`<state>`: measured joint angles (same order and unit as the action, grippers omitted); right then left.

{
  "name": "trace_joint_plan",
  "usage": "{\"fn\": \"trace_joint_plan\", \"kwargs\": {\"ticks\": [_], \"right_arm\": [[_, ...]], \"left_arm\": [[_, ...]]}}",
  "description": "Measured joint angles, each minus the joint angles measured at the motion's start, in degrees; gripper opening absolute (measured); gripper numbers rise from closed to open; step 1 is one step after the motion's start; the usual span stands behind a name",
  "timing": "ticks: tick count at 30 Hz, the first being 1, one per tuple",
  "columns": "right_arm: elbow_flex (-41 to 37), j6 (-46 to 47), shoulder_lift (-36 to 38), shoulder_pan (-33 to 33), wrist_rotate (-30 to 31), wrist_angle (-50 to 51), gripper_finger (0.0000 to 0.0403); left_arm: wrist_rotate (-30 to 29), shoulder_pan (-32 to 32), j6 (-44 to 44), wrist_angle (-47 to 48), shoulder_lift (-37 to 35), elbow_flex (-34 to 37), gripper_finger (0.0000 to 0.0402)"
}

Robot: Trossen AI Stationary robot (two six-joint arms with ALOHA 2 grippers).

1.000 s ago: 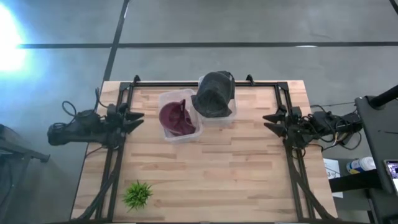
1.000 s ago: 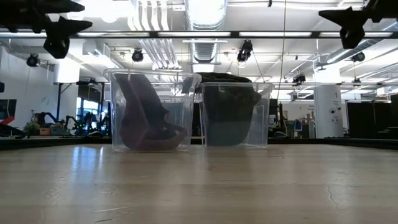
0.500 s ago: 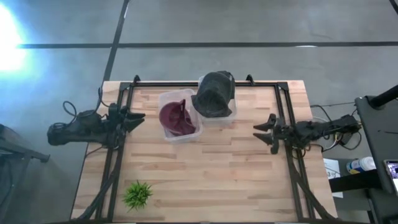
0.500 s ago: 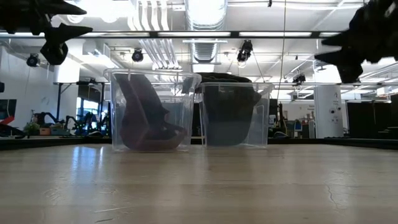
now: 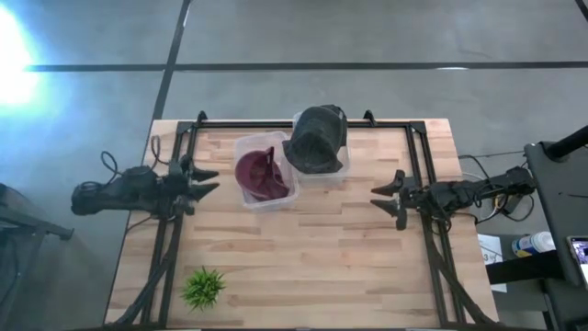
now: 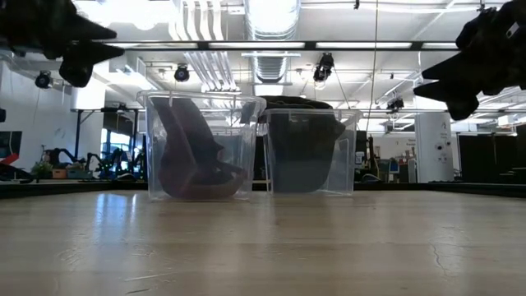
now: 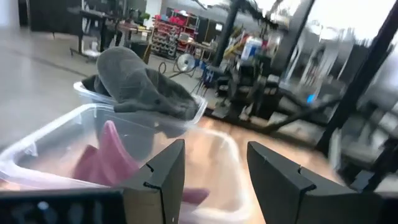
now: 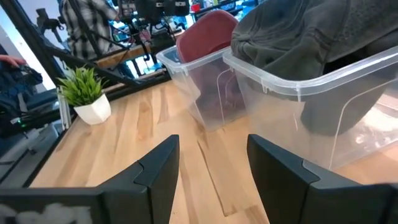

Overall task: Pick & Place hat
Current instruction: Return to Home Position

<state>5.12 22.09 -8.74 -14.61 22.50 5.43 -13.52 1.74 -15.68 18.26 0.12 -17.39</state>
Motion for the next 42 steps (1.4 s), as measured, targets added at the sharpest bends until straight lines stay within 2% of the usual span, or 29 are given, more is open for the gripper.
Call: {"fn": "trace_joint_plan", "kwargs": {"ticks": [3, 6, 10, 11, 18, 24, 27, 42], "right_arm": [[-0.3, 0.0, -0.3, 0.0, 0.0, 0.1, 0.0185], [-0.5, 0.0, -0.4, 0.0, 0.0, 0.2, 0.0185], [-0.6, 0.0, -0.4, 0.0, 0.0, 0.2, 0.0185], [-0.7, 0.0, -0.4, 0.0, 0.0, 0.2, 0.0185], [-0.7, 0.0, -0.4, 0.0, 0.0, 0.2, 0.0185], [-0.7, 0.0, -0.4, 0.0, 0.0, 0.2, 0.0185], [-0.7, 0.0, -0.4, 0.0, 0.0, 0.2, 0.0185], [-0.7, 0.0, -0.4, 0.0, 0.0, 0.2, 0.0185]], "left_arm": [[-0.1, 0.0, 7.6, -2.5, 0.0, 3.7, 0.0167], [0.2, 0.0, 14.2, -10.6, 0.0, 9.0, 0.0167], [1.3, 0.2, 17.2, -23.8, 0.0, 16.9, 0.0166], [1.8, 0.3, 17.4, -25.0, -0.1, 16.8, 0.0167], [5.8, 0.8, 14.6, -27.2, -0.1, 16.9, 0.0167], [5.8, 0.8, -1.7, -21.1, 0.0, 16.9, 0.0167], [6.0, 0.8, -6.8, -20.3, 0.1, 16.9, 0.0167], [5.9, 0.8, -7.9, -20.4, 0.1, 16.9, 0.0167]]}}
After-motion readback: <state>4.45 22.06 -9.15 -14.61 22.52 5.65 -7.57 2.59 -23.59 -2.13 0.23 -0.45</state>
